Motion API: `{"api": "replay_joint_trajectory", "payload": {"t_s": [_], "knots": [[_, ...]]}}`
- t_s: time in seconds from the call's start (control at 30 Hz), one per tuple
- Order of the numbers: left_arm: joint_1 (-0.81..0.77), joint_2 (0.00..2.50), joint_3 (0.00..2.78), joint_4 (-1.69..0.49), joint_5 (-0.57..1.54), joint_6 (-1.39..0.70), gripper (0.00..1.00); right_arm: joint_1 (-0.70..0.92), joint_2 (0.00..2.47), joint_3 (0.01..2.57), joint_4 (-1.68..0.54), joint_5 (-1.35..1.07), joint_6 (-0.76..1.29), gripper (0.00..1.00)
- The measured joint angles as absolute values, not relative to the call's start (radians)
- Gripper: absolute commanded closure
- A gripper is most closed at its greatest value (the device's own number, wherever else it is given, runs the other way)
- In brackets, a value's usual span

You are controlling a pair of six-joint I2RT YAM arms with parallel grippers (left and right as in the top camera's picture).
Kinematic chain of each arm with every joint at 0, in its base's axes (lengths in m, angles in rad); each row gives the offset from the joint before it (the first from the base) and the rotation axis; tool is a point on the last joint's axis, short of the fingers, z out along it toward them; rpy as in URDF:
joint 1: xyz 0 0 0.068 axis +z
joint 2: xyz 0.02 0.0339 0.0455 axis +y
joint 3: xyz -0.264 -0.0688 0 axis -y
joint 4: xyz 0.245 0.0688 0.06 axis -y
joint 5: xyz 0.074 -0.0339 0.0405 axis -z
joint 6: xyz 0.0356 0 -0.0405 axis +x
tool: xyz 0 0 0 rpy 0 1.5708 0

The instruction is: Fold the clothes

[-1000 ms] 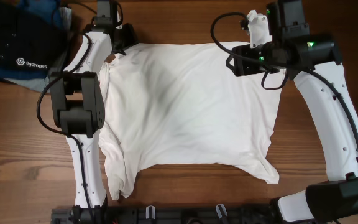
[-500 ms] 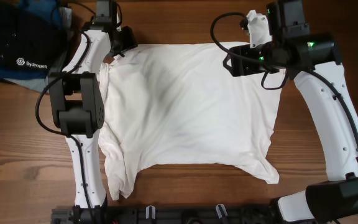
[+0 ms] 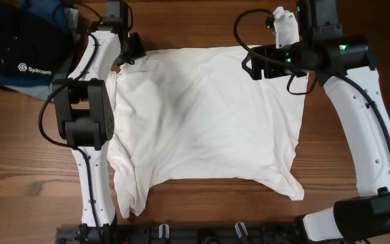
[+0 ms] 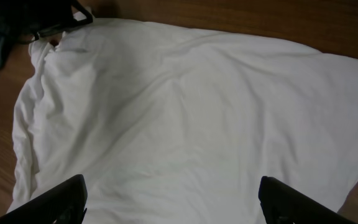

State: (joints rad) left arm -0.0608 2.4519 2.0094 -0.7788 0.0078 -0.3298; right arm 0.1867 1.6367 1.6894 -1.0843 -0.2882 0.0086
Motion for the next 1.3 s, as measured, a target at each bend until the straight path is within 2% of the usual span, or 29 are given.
{"api": "replay_joint_trajectory", "payload": {"t_s": [0.07, 0.1, 0.17, 0.2, 0.8, 1.1, 1.3], "knots": [[-0.060, 2.454, 2.011, -0.786, -0.012, -0.331, 0.85, 0.187, 1.637, 1.689, -1.084, -0.291, 0.009, 0.11], [-0.059, 2.455, 2.011, -0.790, -0.018, -0.337, 0.89, 0.187, 1.637, 1.689, -1.084, -0.292, 0.009, 0.10], [-0.054, 2.455, 2.011, -0.795, -0.030, -0.344, 0.90, 0.187, 1.637, 1.689, -1.084, -0.292, 0.009, 0.11], [-0.050, 2.455, 2.011, -0.797, -0.029, -0.343, 0.96, 0.187, 1.637, 1.689, -1.084, -0.292, 0.009, 0.10], [-0.072, 2.510, 2.137, -0.846, -0.035, -0.411, 0.96, 0.187, 1.637, 1.689, -1.084, -0.299, 0.009, 0.10], [-0.125, 2.532, 2.329, -0.837, -0.125, -0.430, 0.96, 0.187, 1.637, 1.689, -1.084, -0.299, 0.009, 0.09], [-0.121, 2.502, 2.360, -0.822, -0.195, -0.436, 0.96, 0.187, 1.637, 1.689, -1.085, -0.301, 0.009, 0.09]]}}
